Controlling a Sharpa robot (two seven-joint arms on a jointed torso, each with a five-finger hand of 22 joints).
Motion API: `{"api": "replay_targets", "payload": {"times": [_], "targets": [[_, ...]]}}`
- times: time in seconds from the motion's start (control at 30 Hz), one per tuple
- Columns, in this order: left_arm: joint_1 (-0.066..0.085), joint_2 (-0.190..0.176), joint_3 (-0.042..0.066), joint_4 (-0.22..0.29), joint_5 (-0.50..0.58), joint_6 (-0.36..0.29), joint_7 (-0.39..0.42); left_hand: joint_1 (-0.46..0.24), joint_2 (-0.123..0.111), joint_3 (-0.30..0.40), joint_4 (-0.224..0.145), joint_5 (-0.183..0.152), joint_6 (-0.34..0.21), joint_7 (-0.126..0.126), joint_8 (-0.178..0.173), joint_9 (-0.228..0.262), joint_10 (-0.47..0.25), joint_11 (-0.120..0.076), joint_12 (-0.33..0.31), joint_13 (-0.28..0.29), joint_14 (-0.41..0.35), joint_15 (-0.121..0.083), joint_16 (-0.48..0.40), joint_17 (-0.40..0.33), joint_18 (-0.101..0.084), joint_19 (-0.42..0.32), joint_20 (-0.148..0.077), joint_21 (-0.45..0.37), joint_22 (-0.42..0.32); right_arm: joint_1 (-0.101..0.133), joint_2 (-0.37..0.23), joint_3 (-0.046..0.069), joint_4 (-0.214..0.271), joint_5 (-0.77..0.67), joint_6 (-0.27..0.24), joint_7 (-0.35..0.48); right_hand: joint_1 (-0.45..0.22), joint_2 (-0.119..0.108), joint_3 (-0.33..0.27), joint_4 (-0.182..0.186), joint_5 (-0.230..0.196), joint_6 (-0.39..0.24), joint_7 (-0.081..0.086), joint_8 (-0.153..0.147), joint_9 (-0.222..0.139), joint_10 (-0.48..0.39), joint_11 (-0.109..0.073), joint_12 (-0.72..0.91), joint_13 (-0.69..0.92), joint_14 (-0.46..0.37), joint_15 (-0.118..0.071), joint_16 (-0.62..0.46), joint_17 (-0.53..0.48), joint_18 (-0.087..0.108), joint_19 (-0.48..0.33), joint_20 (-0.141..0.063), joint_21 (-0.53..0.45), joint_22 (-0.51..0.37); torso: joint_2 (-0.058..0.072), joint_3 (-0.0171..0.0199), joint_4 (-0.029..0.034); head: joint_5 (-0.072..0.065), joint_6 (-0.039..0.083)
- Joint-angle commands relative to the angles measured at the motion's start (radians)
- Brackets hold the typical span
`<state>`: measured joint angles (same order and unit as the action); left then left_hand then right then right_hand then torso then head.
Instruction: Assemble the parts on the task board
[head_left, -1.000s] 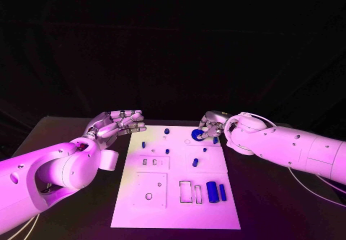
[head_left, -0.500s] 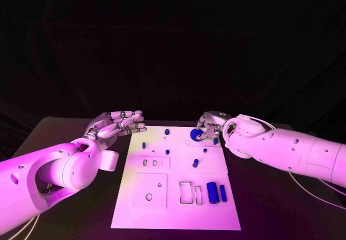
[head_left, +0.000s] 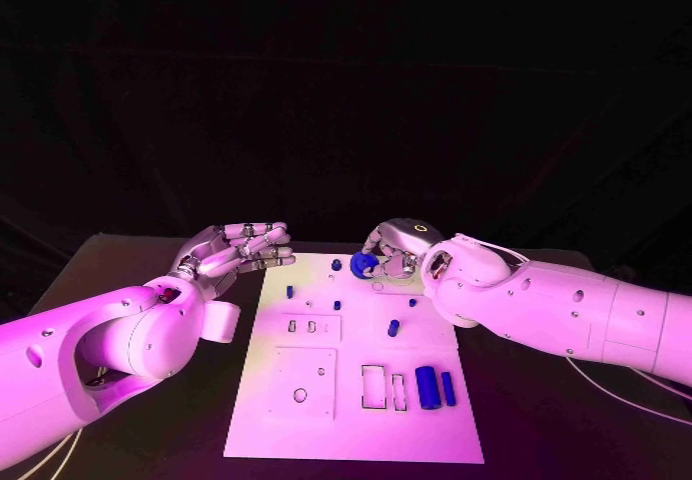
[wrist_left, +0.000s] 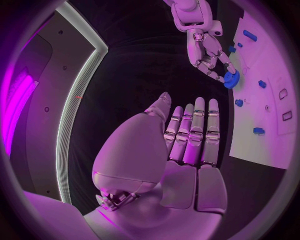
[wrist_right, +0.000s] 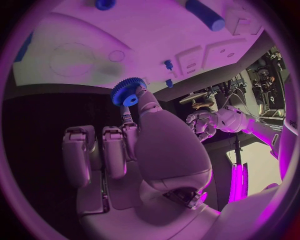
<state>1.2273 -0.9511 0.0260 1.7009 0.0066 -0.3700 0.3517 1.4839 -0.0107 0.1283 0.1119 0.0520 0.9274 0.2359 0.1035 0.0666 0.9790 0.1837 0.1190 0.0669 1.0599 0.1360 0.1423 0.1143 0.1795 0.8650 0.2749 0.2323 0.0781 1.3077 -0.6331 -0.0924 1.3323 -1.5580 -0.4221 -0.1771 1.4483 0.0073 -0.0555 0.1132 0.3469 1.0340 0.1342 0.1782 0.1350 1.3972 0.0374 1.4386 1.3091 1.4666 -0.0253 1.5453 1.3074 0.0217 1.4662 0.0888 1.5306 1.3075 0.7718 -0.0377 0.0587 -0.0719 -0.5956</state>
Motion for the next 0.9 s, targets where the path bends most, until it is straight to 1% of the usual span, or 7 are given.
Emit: {"api": "replay_targets", "payload": {"times": [0.03,0.1,0.23,0.4,0.57,0.67,0.9], "targets": [[0.001,0.004,0.001,0.002,0.001,0.017,0.006,-0.002,-0.005,0.007,0.000,0.000,-0.002,0.010,-0.006,0.000,-0.002,0.006,-0.007,0.000,0.005,0.004,-0.002,0.002,0.005,0.006,-0.001,0.000,-0.001,0.001,0.023,0.000,-0.002,-0.050,-0.032,-0.019,-0.006,-0.004,0.005,0.002,0.004,0.022,-0.020,0.006,0.004,0.008,-0.001,0.003,0.081,0.091,-0.005,0.002,0.209,-0.009,0.070,-0.007,0.004,0.223,0.000,-0.0002,0.0021,-0.001,0.001],[0.001,0.005,0.001,0.003,0.001,0.018,0.006,-0.002,-0.006,0.008,0.000,0.000,-0.002,0.010,-0.006,0.000,-0.002,0.006,-0.007,0.000,0.005,0.004,-0.002,0.002,0.005,0.006,-0.001,-0.001,-0.001,0.001,0.049,0.000,-0.012,-0.053,-0.030,-0.022,-0.006,-0.004,0.005,0.002,0.004,0.022,-0.020,0.006,0.004,0.008,-0.001,0.003,0.081,0.091,-0.005,0.002,0.209,-0.009,0.070,-0.007,0.004,0.223,0.001,-0.0009,0.0030,0.000,0.000],[0.001,0.007,0.001,0.003,0.001,0.018,0.006,-0.003,-0.006,0.008,0.000,0.000,-0.001,0.010,-0.006,0.000,-0.002,0.006,-0.007,0.000,0.006,0.004,-0.002,0.002,0.005,0.007,-0.001,-0.001,-0.001,-0.002,0.089,-0.002,-0.039,-0.056,-0.024,-0.024,-0.006,-0.004,0.007,0.002,0.004,0.021,-0.020,0.005,0.004,0.008,-0.001,0.002,0.080,0.091,-0.005,0.002,0.209,-0.009,0.070,-0.007,0.004,0.222,0.001,-0.0005,0.0020,0.000,0.001],[0.001,0.011,0.001,0.003,0.001,0.019,0.006,-0.003,-0.006,0.008,0.000,0.000,-0.001,0.010,-0.006,0.000,-0.002,0.006,-0.007,0.000,0.006,0.004,-0.002,0.002,0.005,0.007,-0.001,-0.001,-0.001,-0.013,0.125,-0.003,-0.072,-0.055,-0.012,-0.022,-0.009,-0.005,0.010,0.004,0.004,0.018,-0.019,0.003,0.003,0.006,0.000,0.000,0.078,0.090,-0.004,0.000,0.205,-0.008,0.068,-0.007,0.002,0.220,0.001,-0.0001,0.0024,0.002,0.001],[0.001,0.011,0.001,0.002,0.001,0.019,0.005,-0.003,-0.006,0.008,0.000,0.000,-0.001,0.010,-0.006,0.000,-0.002,0.006,-0.007,0.000,0.006,0.004,-0.002,0.002,0.005,0.007,-0.001,-0.001,-0.001,-0.020,0.145,-0.004,-0.092,-0.048,0.005,-0.016,-0.011,-0.007,0.012,0.005,0.003,0.016,-0.018,0.002,0.002,0.005,0.001,-0.001,0.077,0.090,-0.004,-0.001,0.203,-0.007,0.067,-0.007,0.001,0.219,0.001,0.0006,0.0014,0.007,-0.004],[0.001,0.010,0.001,0.002,0.001,0.019,0.005,-0.003,-0.006,0.008,0.000,0.000,-0.001,0.010,-0.006,0.000,-0.002,0.006,-0.007,0.000,0.006,0.004,-0.002,0.002,0.005,0.007,-0.001,-0.001,-0.001,-0.023,0.152,-0.005,-0.100,-0.044,0.012,-0.011,-0.012,-0.008,0.013,0.006,0.002,0.015,-0.018,0.001,0.002,0.003,0.001,-0.002,0.075,0.090,-0.004,-0.001,0.202,-0.007,0.065,-0.007,-0.001,0.217,0.001,0.0006,0.0001,0.010,-0.003],[0.001,0.007,0.001,0.002,0.001,0.016,0.004,-0.004,-0.007,0.008,0.000,0.000,-0.001,0.010,-0.006,0.000,-0.002,0.006,-0.006,0.000,0.006,0.004,-0.002,0.002,0.005,0.007,-0.001,-0.001,-0.001,-0.025,0.166,-0.007,-0.118,-0.035,0.029,0.000,-0.017,-0.011,0.016,0.009,0.000,0.012,-0.017,-0.001,0.001,-0.001,0.002,-0.006,0.071,0.089,-0.003,-0.002,0.201,-0.006,0.064,-0.007,-0.003,0.216,0.002,0.0011,-0.0006,0.011,-0.005]]}}
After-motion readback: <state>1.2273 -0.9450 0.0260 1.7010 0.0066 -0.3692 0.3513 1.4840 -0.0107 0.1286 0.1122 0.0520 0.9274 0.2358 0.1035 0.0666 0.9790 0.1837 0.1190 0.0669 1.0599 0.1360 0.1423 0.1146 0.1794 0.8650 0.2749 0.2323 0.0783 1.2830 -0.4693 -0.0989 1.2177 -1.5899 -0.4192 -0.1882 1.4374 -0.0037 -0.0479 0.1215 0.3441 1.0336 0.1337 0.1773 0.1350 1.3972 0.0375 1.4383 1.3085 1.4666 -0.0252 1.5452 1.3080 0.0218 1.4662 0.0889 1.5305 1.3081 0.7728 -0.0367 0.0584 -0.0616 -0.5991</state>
